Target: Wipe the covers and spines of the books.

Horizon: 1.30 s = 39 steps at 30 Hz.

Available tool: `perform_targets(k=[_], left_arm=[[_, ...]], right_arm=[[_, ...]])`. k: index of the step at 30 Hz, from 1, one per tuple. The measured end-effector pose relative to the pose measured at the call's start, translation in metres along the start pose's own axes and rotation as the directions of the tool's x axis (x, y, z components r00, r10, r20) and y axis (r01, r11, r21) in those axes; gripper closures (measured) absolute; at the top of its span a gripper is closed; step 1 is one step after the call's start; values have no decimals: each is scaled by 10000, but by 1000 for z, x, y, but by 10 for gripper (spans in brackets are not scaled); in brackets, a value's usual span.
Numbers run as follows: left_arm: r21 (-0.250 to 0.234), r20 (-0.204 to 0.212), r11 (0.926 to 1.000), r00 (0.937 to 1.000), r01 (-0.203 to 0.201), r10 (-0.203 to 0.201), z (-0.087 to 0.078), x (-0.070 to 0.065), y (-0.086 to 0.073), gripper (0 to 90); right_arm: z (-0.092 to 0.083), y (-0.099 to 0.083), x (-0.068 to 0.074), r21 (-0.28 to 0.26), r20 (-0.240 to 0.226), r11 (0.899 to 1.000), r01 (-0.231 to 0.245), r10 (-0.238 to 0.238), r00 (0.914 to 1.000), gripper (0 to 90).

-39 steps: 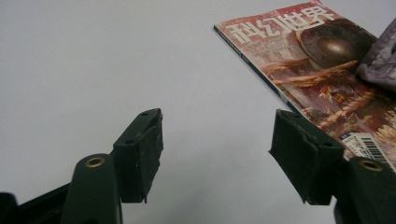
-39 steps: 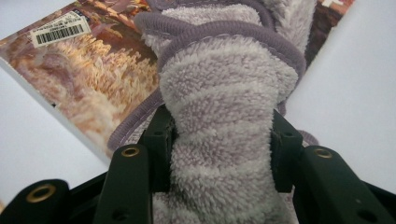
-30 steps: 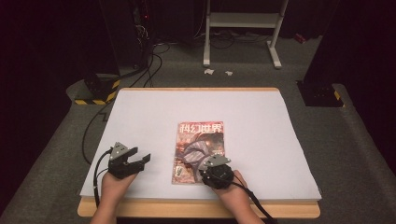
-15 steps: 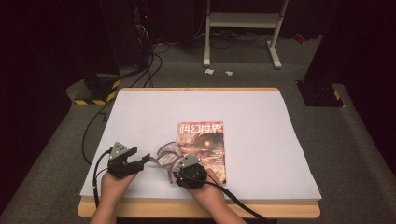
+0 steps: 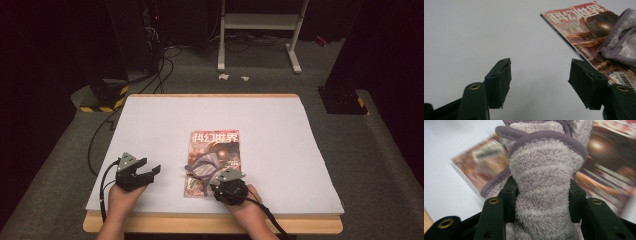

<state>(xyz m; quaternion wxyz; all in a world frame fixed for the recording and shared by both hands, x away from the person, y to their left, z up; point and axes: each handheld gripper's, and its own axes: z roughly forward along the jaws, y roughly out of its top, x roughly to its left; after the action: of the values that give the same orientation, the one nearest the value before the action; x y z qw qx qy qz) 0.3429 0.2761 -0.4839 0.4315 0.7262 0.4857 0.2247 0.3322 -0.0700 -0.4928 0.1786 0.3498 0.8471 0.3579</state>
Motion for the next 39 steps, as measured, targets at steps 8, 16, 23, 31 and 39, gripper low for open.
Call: perform_targets(k=[8,16,23,31,39], left_arm=[[51,-19,10000,10000,-73,74,2,-2,0,342],[109,-16,9999,10000,-79,79,3,-2,-1,342],[36,-16,10000,10000,-28,28,1,0,0,342],[5,11,10000,10000,-3,3,0,1,0,342],[-6,84,10000,10000,21,-21,2,0,0,342]], right_arm=[[-27,-29,-36,-185,588,9956,-921,931,9939,545],[-27,-24,-41,-135,935,9962,-861,870,9918,545],[-9,-4,-58,-40,1354,9944,-1053,1049,9852,541],[11,15,-65,322,1511,9949,-951,892,9845,536],[27,29,-47,503,1499,9982,-340,261,9884,540]])
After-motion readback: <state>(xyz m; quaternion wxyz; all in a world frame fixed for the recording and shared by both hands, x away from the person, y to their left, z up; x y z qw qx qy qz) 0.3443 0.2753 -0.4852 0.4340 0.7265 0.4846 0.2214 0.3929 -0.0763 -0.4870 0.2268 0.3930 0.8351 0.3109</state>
